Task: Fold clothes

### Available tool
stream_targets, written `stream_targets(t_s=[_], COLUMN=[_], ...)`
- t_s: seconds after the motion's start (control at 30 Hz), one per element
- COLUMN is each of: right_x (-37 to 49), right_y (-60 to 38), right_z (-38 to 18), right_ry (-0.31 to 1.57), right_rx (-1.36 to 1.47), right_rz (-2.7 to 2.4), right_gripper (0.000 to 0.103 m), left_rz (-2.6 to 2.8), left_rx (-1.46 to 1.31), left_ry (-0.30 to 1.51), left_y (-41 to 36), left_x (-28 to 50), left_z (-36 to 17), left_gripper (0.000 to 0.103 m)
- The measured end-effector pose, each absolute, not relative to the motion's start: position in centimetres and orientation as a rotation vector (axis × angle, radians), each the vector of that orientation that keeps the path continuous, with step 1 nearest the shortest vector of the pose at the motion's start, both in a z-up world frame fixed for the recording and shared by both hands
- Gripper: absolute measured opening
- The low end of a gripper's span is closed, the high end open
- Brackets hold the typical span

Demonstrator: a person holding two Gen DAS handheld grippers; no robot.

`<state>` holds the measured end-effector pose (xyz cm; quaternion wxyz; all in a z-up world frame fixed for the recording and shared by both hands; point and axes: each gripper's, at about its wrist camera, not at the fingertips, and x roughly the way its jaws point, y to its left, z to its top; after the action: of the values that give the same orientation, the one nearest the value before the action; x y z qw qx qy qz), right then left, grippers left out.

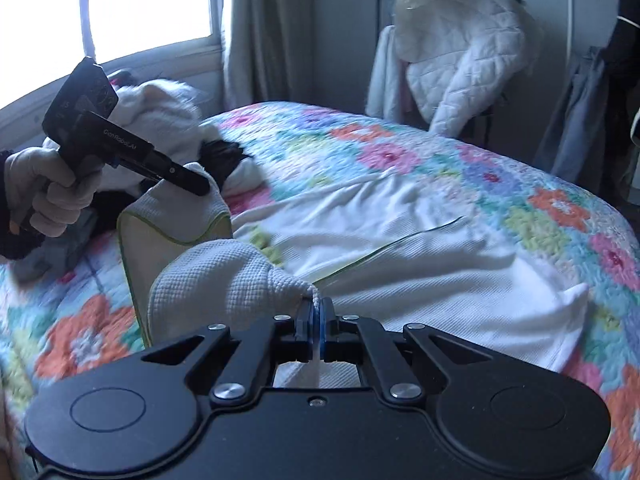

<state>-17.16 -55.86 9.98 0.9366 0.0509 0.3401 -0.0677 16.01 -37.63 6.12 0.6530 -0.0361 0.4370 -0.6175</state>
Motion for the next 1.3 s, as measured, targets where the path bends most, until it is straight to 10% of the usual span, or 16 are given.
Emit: stream_targets(t_s=[0.47, 0.63, 0.77, 1.03, 1.3], right_x=[-10.1, -15.4, -17.3, -19.6, -20.0], right_y=[-77.1, -78.3, -76.7, -73.6, -66.7], right_z=[4.3, 3.6, 2.5, 4.8, 10.4], right_ry=[0.626, 0.476, 0.619, 0.694, 0.944], right_rx=[0.314, 0.528, 0.494, 0.527, 0.483], right_rz=[-0.441, -0.561, -0.523, -0.523, -0.305], right_gripper=[0.004, 0.046, 0.047, 0.047, 0.050], left_rz=[-1.177, -1.075, -1.159, -1.217, -1.231], left_rx=[-0.450, -0.511, -0.394, 0.247, 0.569], left_ry=[1.174, 1.281, 1.127, 0.748, 0.783], left_y=[-62.1, -62.5, -60.5, -58.3, -53.8], left_x=[26.9, 27.0, 26.0, 20.9, 22.9], left_z=[-2.9, -7.2, -4.4, 3.3, 8.6], left_gripper=[0.013, 0.024, 0.043, 0.043, 0.041])
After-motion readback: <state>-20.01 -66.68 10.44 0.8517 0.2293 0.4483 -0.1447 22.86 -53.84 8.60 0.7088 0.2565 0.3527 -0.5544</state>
